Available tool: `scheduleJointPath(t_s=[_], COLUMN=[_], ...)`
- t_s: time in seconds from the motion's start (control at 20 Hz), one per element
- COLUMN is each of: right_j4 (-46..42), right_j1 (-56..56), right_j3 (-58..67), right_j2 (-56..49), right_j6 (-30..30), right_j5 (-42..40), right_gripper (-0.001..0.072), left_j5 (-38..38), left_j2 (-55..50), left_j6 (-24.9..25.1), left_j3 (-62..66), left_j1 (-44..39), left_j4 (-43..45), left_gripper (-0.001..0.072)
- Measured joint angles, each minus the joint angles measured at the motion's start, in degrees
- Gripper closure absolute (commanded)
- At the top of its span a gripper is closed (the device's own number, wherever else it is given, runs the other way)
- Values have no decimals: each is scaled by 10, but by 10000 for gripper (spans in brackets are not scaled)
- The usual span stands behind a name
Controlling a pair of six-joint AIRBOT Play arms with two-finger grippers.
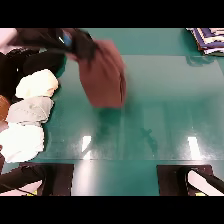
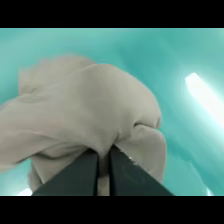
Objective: Fold the shirts.
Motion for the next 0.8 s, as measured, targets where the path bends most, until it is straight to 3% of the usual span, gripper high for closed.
scheduleJointPath(t_s=[0.1, 0.2, 0.25, 0.5, 0.8], right_j4=[-1, -1, -1, -1, -1], right_j1=[0, 0, 0, 0, 0], right_j3=[10, 15, 16, 19, 19], right_j2=[0, 0, 0, 0, 0], right_j6=[8, 12, 14, 19, 30], right_j5=[21, 41, 50, 82, 96], right_gripper=[696, 696, 696, 696, 696], left_j5=[9, 42, 60, 108, 127], left_j2=[4, 7, 7, 9, -10], left_j6=[-15, -24, -27, -35, -19], left_j3=[-71, -151, -189, -280, -277], left_j1=[-53, -94, -108, -107, 30], left_j4=[-4, -30, -45, -67, -78], left_gripper=[678, 127, 69, 70, 71])
